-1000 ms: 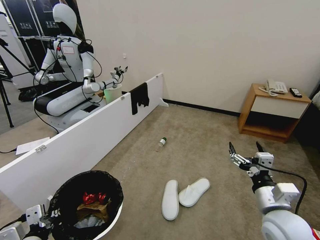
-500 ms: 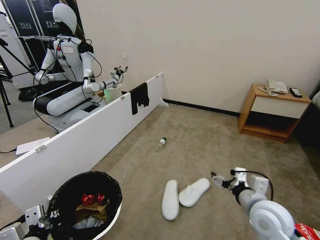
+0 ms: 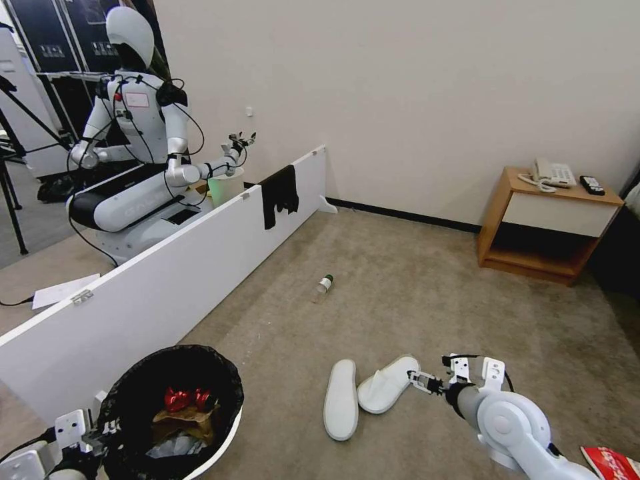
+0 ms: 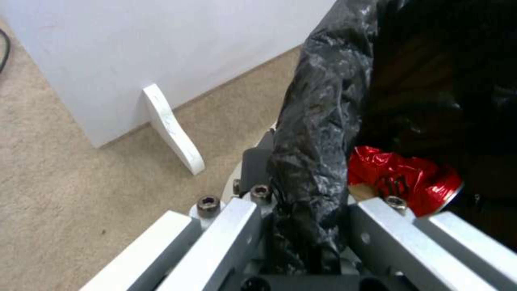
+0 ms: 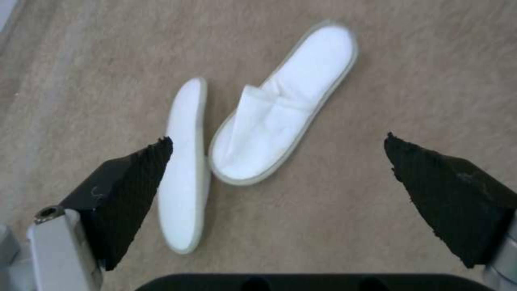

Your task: Pick up the trash bin, then pick up the garbage from the floor and place it into the trash bin.

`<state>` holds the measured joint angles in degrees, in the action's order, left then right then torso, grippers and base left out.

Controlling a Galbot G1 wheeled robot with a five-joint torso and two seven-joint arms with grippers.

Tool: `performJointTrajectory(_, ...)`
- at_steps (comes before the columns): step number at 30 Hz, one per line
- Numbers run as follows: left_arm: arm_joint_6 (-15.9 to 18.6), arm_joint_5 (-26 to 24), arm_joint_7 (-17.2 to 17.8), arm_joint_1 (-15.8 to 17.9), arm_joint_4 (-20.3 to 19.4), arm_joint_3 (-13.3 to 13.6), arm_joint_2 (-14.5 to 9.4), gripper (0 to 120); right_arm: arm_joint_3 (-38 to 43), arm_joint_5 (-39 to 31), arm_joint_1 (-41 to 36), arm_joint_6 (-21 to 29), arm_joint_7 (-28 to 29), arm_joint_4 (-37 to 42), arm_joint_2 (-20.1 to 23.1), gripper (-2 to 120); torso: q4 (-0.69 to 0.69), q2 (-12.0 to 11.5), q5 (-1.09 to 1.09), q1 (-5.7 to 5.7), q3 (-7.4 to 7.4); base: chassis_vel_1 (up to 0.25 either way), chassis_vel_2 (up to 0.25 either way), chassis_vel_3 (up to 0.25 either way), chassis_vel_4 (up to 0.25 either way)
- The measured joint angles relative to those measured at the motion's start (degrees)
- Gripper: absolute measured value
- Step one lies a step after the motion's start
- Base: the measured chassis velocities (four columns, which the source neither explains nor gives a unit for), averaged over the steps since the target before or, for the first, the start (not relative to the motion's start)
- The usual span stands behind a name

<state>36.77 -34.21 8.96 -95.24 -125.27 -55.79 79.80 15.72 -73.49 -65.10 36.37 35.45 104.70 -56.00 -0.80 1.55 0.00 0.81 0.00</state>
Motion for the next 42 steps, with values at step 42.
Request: performJointTrajectory(42,-0.7,0.6,-1.0,0.8,2.9,-0.6,0.1,2,-17.1,6.8,18.6,-2.4,-8.4,-35.4,-19.5,99,0.01,0.0,0.00,0.00,0.00,0.000,0.000,0.000,0.000)
